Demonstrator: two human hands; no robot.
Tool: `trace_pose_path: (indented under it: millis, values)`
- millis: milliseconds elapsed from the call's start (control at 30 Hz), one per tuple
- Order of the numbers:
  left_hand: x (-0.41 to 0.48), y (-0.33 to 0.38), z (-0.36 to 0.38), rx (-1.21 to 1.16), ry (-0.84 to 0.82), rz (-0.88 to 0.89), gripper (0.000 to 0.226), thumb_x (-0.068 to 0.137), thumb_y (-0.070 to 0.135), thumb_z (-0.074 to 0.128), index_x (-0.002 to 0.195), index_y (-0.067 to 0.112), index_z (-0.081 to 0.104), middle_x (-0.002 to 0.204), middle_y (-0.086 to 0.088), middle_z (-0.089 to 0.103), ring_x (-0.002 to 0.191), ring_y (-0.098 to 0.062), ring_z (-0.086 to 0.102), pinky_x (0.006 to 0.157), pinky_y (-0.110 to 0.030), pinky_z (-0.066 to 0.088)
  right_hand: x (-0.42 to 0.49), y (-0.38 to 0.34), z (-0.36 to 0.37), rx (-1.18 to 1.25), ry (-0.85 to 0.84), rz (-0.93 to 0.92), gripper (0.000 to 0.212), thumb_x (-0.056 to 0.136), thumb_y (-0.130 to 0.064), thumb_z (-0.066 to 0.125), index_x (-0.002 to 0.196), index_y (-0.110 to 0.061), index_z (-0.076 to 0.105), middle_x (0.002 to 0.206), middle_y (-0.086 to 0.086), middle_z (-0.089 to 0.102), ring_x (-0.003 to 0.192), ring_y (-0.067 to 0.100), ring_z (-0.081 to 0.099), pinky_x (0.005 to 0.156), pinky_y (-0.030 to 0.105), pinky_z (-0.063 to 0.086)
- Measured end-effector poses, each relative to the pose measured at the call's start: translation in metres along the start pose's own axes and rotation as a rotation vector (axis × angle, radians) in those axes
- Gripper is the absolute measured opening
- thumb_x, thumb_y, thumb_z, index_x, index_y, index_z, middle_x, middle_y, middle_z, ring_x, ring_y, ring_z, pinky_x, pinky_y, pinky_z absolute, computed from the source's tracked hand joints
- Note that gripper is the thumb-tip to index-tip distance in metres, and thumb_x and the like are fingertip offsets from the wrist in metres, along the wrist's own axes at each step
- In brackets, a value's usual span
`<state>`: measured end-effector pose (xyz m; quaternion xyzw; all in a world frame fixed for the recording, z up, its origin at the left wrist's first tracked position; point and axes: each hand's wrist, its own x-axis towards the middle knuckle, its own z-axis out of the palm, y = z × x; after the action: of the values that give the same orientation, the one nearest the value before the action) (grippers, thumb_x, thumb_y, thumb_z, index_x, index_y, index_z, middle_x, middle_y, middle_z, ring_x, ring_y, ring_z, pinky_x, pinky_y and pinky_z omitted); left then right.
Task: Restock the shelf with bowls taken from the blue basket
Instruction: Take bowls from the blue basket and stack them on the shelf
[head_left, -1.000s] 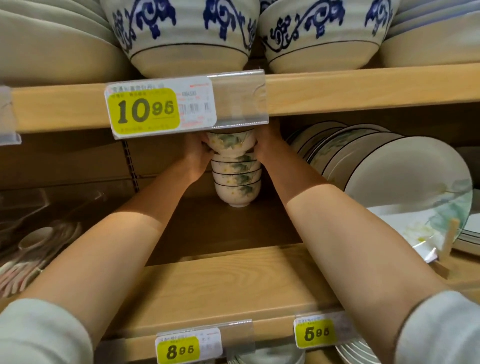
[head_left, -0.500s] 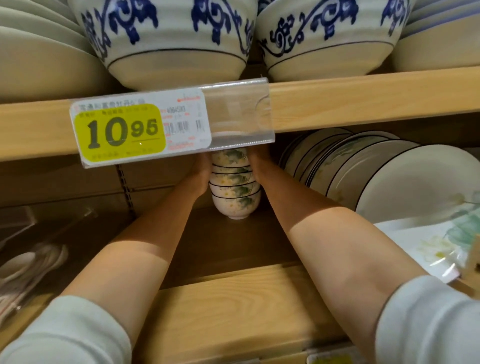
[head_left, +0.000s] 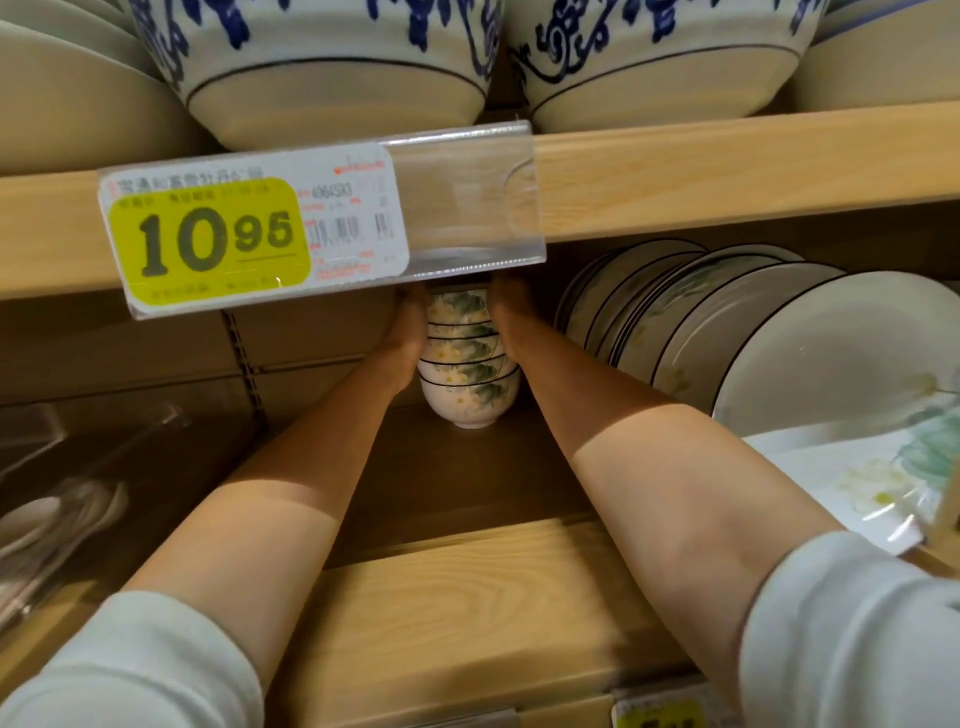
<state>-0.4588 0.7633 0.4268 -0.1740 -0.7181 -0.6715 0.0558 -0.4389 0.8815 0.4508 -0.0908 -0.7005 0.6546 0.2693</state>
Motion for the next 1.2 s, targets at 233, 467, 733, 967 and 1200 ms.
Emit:
trace_pose_path:
  millis: [233, 467, 733, 967, 1200]
  values:
    - [0.001, -0.003, -0.002, 0.026, -0.009, -0.007, 0.029, 0.098, 0.027, 0.026, 0.084, 0.025, 0.051, 0.053, 0.017, 0.067, 0.049, 0.004, 0.063, 0.050, -0.018, 0.043, 0.006, 0.008, 0.001, -0.014, 0.013, 0.006, 0.050, 0.105, -0.034, 0.030, 0.145, -0.006, 0.038, 0.148, 0.016, 0.041, 0.132, 0.034, 0.042, 0.109, 0.043, 0.035]
    - [0.004, 0.001, 0.004, -0.009, 0.006, -0.055, 0.042, 0.102, 0.030, 0.025, 0.097, 0.014, 0.063, 0.081, -0.005, 0.072, 0.064, -0.007, 0.069, 0.052, -0.022, 0.048, 0.013, 0.008, 0.004, -0.077, 0.035, -0.024, 0.046, 0.105, -0.029, 0.029, 0.140, -0.002, 0.042, 0.142, 0.019, 0.046, 0.129, 0.036, 0.044, 0.108, 0.045, 0.035]
    - [-0.003, 0.015, 0.010, -0.013, 0.014, -0.119, 0.064, 0.099, 0.042, 0.030, 0.148, 0.001, 0.032, 0.137, -0.023, 0.053, 0.120, -0.036, 0.057, 0.096, -0.045, 0.049, 0.016, 0.007, 0.004, -0.092, 0.026, -0.027, 0.050, 0.106, -0.034, 0.023, 0.141, -0.005, 0.044, 0.142, 0.018, 0.047, 0.130, 0.034, 0.045, 0.109, 0.045, 0.035]
    - [-0.005, 0.019, 0.014, 0.002, 0.033, -0.101, 0.055, 0.101, 0.038, 0.027, 0.139, 0.003, 0.046, 0.129, -0.021, 0.060, 0.112, -0.034, 0.061, 0.077, -0.037, 0.052, 0.018, 0.006, 0.003, -0.038, -0.014, -0.001, 0.052, 0.106, -0.038, 0.025, 0.138, -0.003, 0.047, 0.139, 0.021, 0.050, 0.127, 0.036, 0.047, 0.108, 0.047, 0.037]
    - [-0.009, 0.019, 0.013, 0.025, 0.007, -0.078, 0.053, 0.102, 0.043, 0.023, 0.137, 0.013, 0.049, 0.136, -0.015, 0.056, 0.122, -0.031, 0.056, 0.102, -0.048, 0.046, 0.014, 0.005, 0.005, 0.003, -0.025, 0.026, 0.054, 0.106, -0.039, 0.025, 0.139, -0.001, 0.045, 0.140, 0.022, 0.048, 0.129, 0.037, 0.045, 0.110, 0.048, 0.034]
